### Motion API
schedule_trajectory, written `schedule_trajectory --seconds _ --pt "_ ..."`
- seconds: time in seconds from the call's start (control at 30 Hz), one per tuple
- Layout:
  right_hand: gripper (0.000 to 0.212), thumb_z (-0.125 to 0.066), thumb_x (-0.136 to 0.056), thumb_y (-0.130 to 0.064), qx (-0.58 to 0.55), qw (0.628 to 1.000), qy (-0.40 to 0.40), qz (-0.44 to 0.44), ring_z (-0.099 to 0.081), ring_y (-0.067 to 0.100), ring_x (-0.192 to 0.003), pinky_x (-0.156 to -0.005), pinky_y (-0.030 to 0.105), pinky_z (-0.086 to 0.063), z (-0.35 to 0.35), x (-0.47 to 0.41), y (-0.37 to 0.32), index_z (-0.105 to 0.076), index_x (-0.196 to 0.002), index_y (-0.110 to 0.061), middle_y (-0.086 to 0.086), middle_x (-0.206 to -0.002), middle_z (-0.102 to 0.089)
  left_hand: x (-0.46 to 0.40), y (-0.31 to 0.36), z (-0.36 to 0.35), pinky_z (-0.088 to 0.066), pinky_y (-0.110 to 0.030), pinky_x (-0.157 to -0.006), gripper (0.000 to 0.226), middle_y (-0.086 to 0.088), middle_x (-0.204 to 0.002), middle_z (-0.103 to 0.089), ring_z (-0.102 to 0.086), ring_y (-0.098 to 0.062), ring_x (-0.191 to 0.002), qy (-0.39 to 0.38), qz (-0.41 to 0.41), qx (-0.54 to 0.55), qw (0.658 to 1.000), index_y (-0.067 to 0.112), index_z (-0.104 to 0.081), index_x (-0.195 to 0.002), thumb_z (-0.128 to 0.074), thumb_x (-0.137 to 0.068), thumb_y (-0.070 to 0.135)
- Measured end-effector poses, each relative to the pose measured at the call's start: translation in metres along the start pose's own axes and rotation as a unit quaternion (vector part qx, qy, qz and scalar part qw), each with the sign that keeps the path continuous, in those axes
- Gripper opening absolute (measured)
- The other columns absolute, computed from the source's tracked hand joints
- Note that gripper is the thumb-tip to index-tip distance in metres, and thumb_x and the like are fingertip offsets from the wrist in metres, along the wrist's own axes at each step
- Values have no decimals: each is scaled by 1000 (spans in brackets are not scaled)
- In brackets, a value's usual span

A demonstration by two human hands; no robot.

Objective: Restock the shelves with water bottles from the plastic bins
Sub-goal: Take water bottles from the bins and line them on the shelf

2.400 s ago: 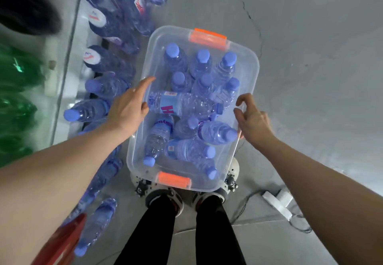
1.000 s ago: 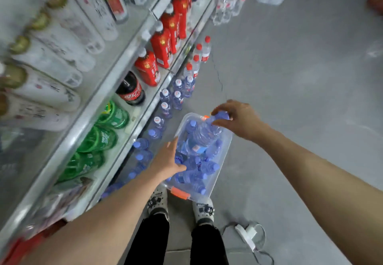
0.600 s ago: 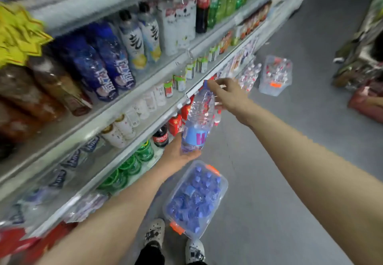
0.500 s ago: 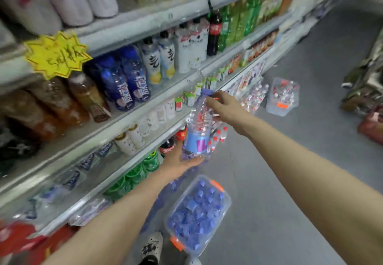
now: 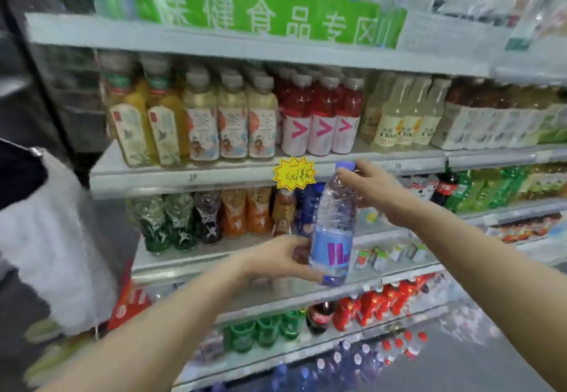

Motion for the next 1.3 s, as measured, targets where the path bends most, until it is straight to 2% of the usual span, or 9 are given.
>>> schedule_trajectory --seconds 0.17,0.4,0.53,0.73,0.83,0.93,1.03,1.17,1.3 --pt "28 -59 -96 -33 57 990 -15 126 -55 16 -71 -62 31 -45 0 -38 -148 -57 -100 -5 4 -83 -60 66 72 163 -50 -33 -97 55 5 -114 -70 -65 -10 -101 146 -18 -206 967 23 -59 -130 -75 -80 40" --pt "12 -51 -100 -33 6 972 38 231 -60 15 -68 -41 14 -43 6 -86 -334 -54 -95 -23 -2 -88 -66 165 147 354 -49 -34 -96 29 0 -110 -69 -64 -15 -100 477 -63 -289 827 18 -67 -117 -64 -89 20" --pt "20 -46 -102 -34 -28 964 83 249 -55 11 -69 -53 21 -46 -6 -121 -407 -50 -86 -23 -3 -88 -59 189 142 429 -46 -34 -97 40 -3 -117 -65 -60 -21 -106 542 -14 -315 779 17 -59 -127 -64 -89 25" --pt "36 -51 -83 -55 -7 945 182 271 -68 28 -91 -87 50 -56 -44 -185 -461 -58 -100 -24 8 -104 -71 171 98 513 -49 -40 -86 70 -9 -124 -59 -57 -28 -108 536 104 -282 789 11 -42 -137 -73 -82 41" --pt "54 -51 -88 -52 39 942 202 264 -65 31 -96 -84 47 -56 -76 -211 -464 -53 -130 -18 10 -110 -68 155 75 544 -48 -34 -73 74 -8 -120 -60 -59 -25 -101 525 120 -261 801 11 -43 -134 -76 -76 46" --pt "47 -47 -96 -51 75 943 200 254 -62 28 -100 -85 40 -51 -104 -232 -461 -52 -124 -12 9 -111 -64 140 62 562 -43 -27 -71 52 1 -114 -64 -58 -17 -91 504 107 -246 821 18 -57 -118 -78 -76 41" --pt "45 -45 -97 -53 76 940 197 270 -61 30 -100 -91 47 -50 -118 -246 -464 -52 -119 -14 8 -111 -64 135 56 567 -39 -26 -77 38 4 -98 -53 -49 -16 -90 499 107 -201 836 20 -45 -98 -77 -81 31" --pt "59 -45 -95 -59 63 939 175 291 -60 30 -110 -98 50 -47 -129 -248 -460 -44 -132 -12 9 -124 -61 128 49 573 -40 -24 -70 47 8 -81 -45 -47 -13 -80 506 91 -142 846 18 -38 -99 -79 -79 28" --pt "90 -67 -81 -61 72 968 108 214 -58 31 -117 -101 48 -47 -151 -250 -414 -23 -147 -17 10 -141 -51 111 37 582 -50 -29 -80 67 0 -107 -65 -63 -16 -94 480 64 -92 870 13 -50 -118 -89 -65 26"
Point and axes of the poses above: each hand's wrist, its own x-axis away from the middle knuckle, its own z-axis out of the back of the hand, y = z × x, the point moved 8 cm from there along -x, towards the middle knuckle
